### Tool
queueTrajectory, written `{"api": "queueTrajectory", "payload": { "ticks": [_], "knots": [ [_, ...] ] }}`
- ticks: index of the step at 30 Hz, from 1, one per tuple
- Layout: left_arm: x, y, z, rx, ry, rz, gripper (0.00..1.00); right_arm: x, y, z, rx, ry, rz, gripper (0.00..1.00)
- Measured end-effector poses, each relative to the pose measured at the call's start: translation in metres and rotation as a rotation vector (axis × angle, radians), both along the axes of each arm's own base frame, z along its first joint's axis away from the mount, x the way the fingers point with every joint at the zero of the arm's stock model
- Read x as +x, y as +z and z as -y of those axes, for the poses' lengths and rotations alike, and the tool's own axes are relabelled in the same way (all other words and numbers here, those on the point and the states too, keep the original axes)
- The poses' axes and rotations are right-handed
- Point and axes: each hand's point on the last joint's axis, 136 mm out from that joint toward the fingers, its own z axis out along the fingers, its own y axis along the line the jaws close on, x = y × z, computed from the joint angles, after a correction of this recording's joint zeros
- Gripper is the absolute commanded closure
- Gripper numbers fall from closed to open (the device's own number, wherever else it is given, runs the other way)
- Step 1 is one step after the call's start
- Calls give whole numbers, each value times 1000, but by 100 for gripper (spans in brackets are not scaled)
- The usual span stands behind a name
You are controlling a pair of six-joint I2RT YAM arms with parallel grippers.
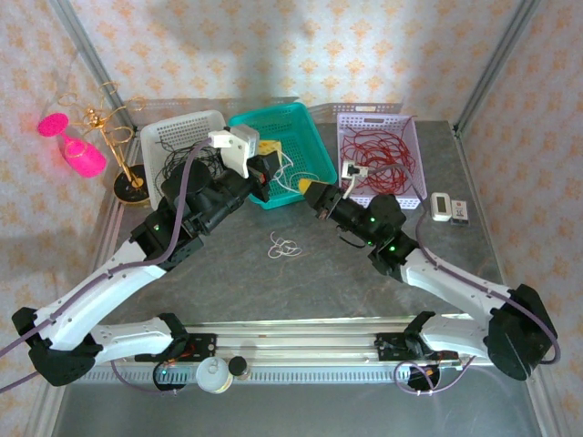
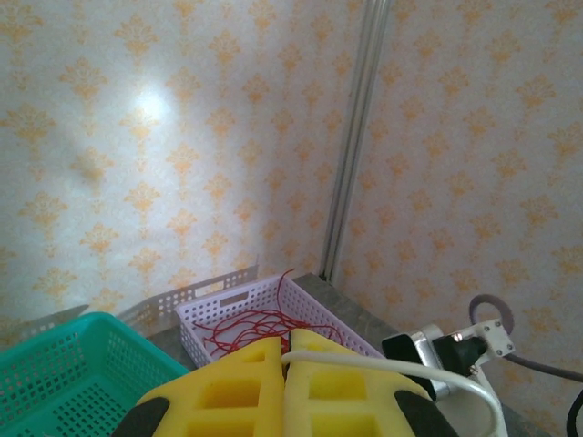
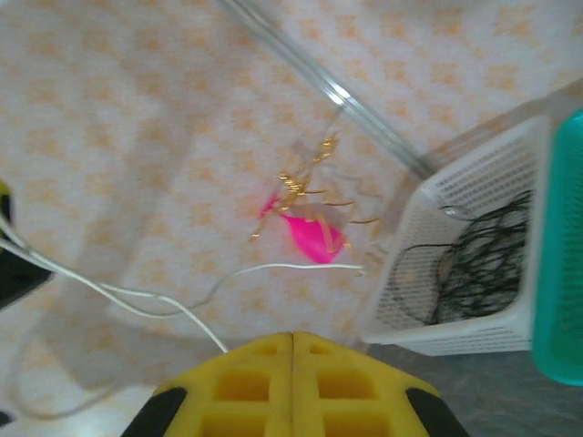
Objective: Untangle the cables
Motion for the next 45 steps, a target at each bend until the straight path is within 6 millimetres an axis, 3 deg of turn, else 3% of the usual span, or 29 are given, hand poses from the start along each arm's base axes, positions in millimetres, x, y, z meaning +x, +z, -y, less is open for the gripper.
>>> {"api": "queueTrajectory", "payload": {
  "ticks": [4, 10, 14, 34, 40, 45],
  "knots": [
    [2, -13, -4, 17, 25, -18, 100, 5, 14, 22, -85, -117, 54, 100],
    [-1, -33, -16, 34, 66, -38, 100, 11, 77, 81, -137, -330, 194, 100],
    [-1, -38, -24, 36, 100, -43, 100, 11, 99, 94, -194, -391, 239, 100],
    [6, -88, -55, 119, 264, -127, 100, 34, 107, 158, -535, -777, 269, 100],
    [5, -96, -57, 155, 280, -138, 100, 40, 103, 163, -610, -821, 280, 100],
    [9, -114, -57, 210, 294, -168, 100, 42, 109, 161, -627, -823, 299, 100]
  ]
}}
